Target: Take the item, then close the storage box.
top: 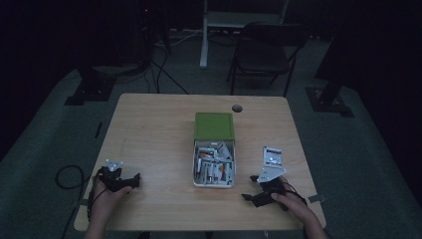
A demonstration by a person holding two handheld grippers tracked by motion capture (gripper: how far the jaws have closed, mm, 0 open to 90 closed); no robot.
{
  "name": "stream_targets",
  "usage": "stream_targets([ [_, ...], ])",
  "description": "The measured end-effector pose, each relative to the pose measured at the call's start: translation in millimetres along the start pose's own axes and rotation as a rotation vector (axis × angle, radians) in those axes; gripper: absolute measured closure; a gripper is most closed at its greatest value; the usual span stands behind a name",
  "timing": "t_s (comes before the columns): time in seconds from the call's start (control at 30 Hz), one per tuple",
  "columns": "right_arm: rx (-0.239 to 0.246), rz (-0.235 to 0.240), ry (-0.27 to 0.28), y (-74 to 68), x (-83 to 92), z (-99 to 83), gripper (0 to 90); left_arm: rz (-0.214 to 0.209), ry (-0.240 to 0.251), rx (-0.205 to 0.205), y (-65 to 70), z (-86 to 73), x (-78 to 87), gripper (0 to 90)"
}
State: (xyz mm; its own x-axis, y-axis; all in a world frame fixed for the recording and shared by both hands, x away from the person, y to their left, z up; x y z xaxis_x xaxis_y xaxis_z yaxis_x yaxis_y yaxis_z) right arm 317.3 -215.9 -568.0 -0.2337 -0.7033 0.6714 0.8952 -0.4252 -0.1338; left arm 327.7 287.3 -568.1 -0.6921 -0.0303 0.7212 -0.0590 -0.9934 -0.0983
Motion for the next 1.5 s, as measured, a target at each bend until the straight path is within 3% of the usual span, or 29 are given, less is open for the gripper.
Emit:
stream_targets([
  [0.07,0.047,-0.031,-0.005,-1.2,-1.7,-1.2,17.7,0.000,0.000,0.000,0.0,0.0,0.0,0.9],
  [0.13,0.050,-0.021,-0.014,-2.3,-2.5,-1.2,13.8,0.000,0.000,0.000,0.0,0.0,0.0,0.9],
  [0.83,0.042,-0.028,-0.018,-5.3,-5.9,1.0,12.7,-0.003,-0.001,-0.003,0.1,0.0,0.2,1.0],
  [1.07,0.057,-0.013,-0.022,-6.1,-7.1,2.1,12.5,-0.059,0.047,-0.089,9.2,1.1,3.4,3.8],
  [1.17,0.056,-0.015,-0.021,-6.3,-7.6,2.4,12.4,-0.079,0.057,-0.097,14.0,2.1,5.3,3.8],
  [1.27,0.050,-0.022,-0.020,-7.3,-9.0,3.6,12.5,-0.123,0.058,-0.151,24.6,4.1,9.9,3.7],
  [1.33,0.049,-0.021,-0.019,-7.6,-9.1,3.7,12.7,-0.130,0.062,-0.154,27.1,4.7,11.2,3.8],
  [1.43,0.038,0.001,-0.015,-8.9,-7.9,4.1,13.5,-0.178,0.076,-0.201,38.4,6.6,16.5,3.8],
  [1.5,0.033,0.006,-0.011,-9.2,-7.5,4.6,13.5,-0.188,0.078,-0.216,40.9,6.9,17.8,3.7],
])
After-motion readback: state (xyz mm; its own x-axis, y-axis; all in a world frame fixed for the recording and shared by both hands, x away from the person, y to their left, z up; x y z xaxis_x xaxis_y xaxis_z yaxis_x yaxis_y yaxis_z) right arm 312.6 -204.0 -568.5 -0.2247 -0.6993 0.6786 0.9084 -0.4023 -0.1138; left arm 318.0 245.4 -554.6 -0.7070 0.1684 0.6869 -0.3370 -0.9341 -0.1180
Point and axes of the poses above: each handheld gripper's, and its own axes: x roughly backward along the jaws, z roughly out of its top, y roughly to its right, the point moved 3 cm from there along -x, roughly forward along the jaws, and after that the axes turned 7 degrees about z, right-handed, at the moved point
